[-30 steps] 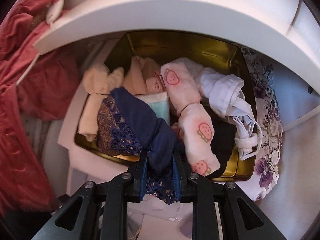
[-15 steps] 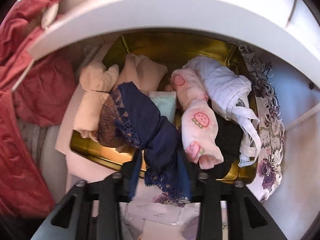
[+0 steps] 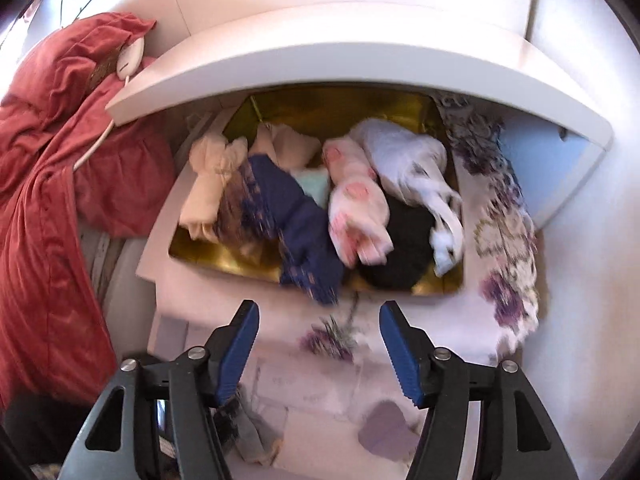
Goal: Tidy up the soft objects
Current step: 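Return the right tool over the drawer while the left tool holds the grey-blue cloth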
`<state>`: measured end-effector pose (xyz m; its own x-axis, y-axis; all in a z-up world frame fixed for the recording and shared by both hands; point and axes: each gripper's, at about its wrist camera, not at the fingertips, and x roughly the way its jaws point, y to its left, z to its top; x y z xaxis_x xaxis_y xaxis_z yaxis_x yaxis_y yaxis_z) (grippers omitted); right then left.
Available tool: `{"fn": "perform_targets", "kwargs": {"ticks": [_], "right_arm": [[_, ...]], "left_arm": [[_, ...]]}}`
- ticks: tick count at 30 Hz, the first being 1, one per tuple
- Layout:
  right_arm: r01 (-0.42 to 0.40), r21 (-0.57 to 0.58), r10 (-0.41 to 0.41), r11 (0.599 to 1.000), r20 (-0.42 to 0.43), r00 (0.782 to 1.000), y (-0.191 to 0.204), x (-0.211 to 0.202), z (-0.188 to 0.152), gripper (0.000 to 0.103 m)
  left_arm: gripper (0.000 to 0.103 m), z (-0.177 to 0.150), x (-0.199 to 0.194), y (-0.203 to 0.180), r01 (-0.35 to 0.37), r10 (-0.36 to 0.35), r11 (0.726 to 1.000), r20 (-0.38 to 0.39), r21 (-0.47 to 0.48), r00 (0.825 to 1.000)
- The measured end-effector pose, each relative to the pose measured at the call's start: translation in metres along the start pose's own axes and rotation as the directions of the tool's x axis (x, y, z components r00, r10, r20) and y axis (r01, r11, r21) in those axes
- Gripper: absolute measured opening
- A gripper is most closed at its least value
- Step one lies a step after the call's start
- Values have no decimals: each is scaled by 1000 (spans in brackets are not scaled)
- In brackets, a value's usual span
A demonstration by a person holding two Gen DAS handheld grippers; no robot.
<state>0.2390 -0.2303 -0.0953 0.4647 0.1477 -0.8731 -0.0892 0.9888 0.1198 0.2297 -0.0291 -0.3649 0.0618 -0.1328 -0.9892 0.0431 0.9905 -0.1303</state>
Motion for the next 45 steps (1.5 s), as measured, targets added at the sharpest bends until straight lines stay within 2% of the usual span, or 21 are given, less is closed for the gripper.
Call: {"fn": "perform_targets", "kwargs": {"ticks": [6, 9, 10, 14, 19, 26, 34, 45], "right_arm": [[42, 29, -39, 999, -106, 994, -30, 8, -43, 71], [86, 58, -74, 995, -185, 980, -44, 19, -62, 72], [115, 74, -95, 991, -226, 969, -52, 26, -70, 72], [167, 140, -118, 976, -306, 945, -73, 44, -84, 72], [189, 194, -115, 963, -339, 934, -86, 55, -89, 73], [250, 229, -142, 941, -405, 903, -100, 74, -99, 74], [252, 246, -136, 936, -408, 903, -101, 80, -100, 74], [275, 233, -147, 933, -450, 881, -104, 92, -105, 74]], "left_arm": [[25, -1, 0, 0, -2, 2, 1000, 3, 3, 1000], [25, -1, 0, 0, -3, 3, 1000, 4, 7, 1000], [25, -1, 0, 0, -4, 4, 1000, 5, 8, 1000], [25, -2, -1, -2, -5, 5, 1000, 8, 11, 1000], [25, -2, -1, -2, -4, 4, 1000, 10, 12, 1000], [23, -2, -2, -1, 6, -6, 1000, 8, 5, 1000], [20, -1, -7, -3, 31, -31, 999, 18, 17, 999], [20, -2, -15, 0, 50, -50, 999, 23, 10, 998]]}}
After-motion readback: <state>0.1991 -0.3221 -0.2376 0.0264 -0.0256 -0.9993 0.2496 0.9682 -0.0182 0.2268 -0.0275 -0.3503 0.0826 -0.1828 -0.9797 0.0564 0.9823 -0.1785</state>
